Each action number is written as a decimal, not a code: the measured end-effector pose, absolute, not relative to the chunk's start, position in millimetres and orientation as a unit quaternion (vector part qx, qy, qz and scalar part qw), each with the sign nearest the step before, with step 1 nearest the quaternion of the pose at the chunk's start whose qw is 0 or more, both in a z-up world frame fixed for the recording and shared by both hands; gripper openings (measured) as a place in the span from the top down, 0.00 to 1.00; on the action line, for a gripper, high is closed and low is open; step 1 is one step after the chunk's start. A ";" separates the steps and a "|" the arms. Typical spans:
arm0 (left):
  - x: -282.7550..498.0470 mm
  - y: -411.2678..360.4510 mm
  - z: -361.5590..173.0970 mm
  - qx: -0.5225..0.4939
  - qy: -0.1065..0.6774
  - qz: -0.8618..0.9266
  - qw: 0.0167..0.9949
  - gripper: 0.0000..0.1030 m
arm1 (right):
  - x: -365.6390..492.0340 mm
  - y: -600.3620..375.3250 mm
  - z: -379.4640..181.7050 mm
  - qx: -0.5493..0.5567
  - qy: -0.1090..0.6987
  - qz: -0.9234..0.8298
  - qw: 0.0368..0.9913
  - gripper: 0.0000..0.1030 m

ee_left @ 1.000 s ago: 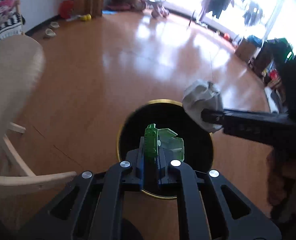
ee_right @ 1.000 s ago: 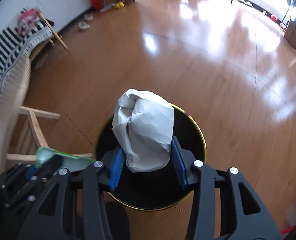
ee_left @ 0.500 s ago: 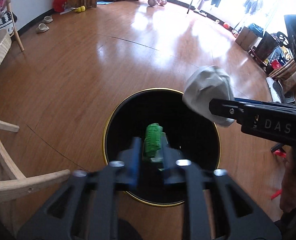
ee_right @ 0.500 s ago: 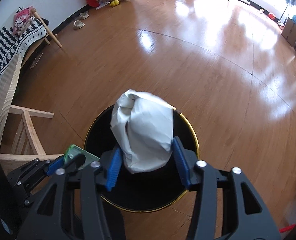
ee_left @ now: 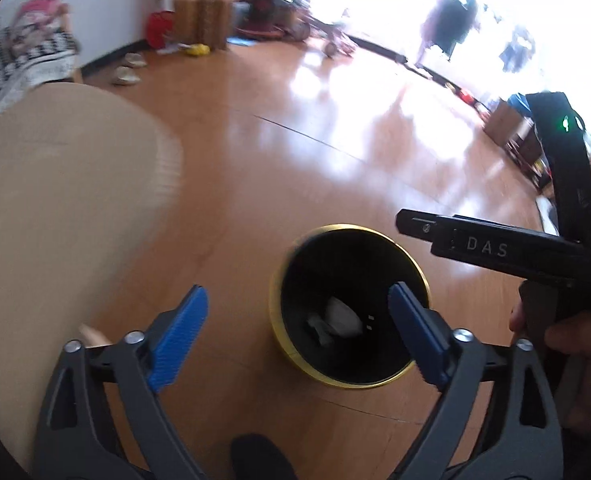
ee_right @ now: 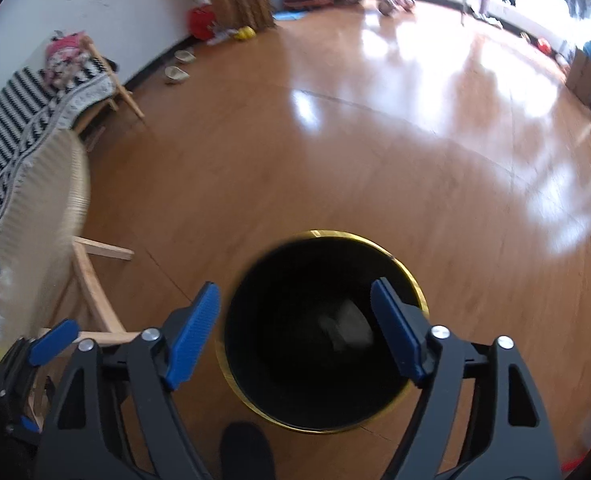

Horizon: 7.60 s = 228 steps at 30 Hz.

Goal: Collect trash
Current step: 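Carry both items over the black bin and open both tools to drop them, then grasp the white snack strip with the left tool while the right tool grasps the plastic bag, then carry both items to the black bin and open both tools to drop them, then grasp a green packet with the left tool while the right tool grasps the yellow-green chip bag, then carry both items over the black bin and open both tools to drop them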

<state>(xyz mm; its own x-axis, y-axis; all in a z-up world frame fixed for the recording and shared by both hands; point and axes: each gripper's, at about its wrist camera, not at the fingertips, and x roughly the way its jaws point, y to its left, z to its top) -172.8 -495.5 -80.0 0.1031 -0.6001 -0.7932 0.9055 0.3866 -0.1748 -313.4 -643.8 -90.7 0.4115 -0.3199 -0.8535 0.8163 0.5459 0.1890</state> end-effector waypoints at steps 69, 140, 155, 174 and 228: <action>23.7 -10.0 -5.5 0.038 0.392 -0.127 0.910 0.94 | -9.0 -247.5 20.1 0.102 0.390 0.063 0.913 0.83; -184.9 -486.2 -69.3 0.160 0.415 -0.550 0.707 0.10 | -342.8 -653.9 -96.9 0.307 0.419 -0.348 0.780 0.35; -6.6 -184.8 3.9 0.040 0.382 -0.285 0.878 0.08 | -85.0 -407.8 -0.9 0.184 0.397 -0.061 0.897 0.30; 170.0 49.2 -49.5 -0.181 0.450 -0.142 0.863 0.08 | 69.6 -202.4 -24.6 0.035 0.425 0.099 0.899 0.31; -91.0 -347.7 21.3 0.036 0.337 -0.504 0.794 0.90 | -251.5 -560.1 -27.6 0.204 0.376 -0.256 0.867 0.50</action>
<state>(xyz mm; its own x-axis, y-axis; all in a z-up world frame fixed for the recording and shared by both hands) -91.0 -347.7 21.3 0.2648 -0.7762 -0.5721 0.8246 0.4899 -0.2829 -251.5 -560.1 -27.6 0.5853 -0.2907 -0.7569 0.5974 0.7857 0.1603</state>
